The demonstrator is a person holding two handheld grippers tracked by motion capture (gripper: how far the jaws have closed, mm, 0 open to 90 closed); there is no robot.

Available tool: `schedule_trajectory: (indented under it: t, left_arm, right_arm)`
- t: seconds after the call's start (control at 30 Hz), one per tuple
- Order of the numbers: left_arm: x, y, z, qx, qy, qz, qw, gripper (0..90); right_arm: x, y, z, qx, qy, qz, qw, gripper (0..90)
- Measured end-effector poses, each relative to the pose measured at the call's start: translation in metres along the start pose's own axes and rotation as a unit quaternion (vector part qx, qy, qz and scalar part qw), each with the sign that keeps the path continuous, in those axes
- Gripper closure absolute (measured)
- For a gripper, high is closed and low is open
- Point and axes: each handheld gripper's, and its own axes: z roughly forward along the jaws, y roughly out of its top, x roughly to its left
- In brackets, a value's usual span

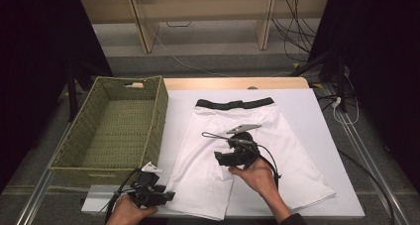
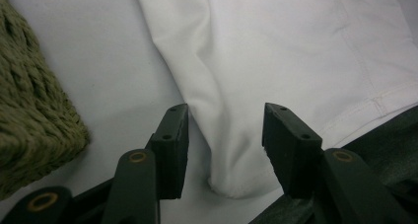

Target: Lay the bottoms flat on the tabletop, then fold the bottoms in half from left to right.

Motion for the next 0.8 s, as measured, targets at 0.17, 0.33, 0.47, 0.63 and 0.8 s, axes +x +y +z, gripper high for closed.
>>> schedule_trajectory:
  t: [0.17,0.33,0.47,0.63,0.8]
  left_arm:
    - [-0.001,0.0,0.0,0.0,0.004,-0.001,1.0,48.1]
    - [-0.001,0.0,0.0,0.0,0.006,-0.004,1.0,43.6]
    - [-0.002,-0.001,0.001,0.004,0.008,-0.001,1.0,43.3]
    - [-0.001,-0.002,0.001,0.004,0.009,-0.008,0.9999,45.0]
    - [0.0,0.0,0.004,0.009,0.004,-0.006,0.9999,48.8]
  right_arm:
    - [0.005,0.018,0.011,0.001,0.009,-0.009,0.9999,25.0]
    - [0.009,0.033,0.021,0.004,0.012,-0.017,0.9998,23.0]
    - [0.009,0.043,0.028,0.004,0.016,-0.018,0.9997,22.6]
    - [0.008,0.054,0.039,0.009,0.02,-0.02,0.9996,22.1]
    - [0.009,0.059,0.043,0.009,0.021,-0.02,0.9995,21.9]
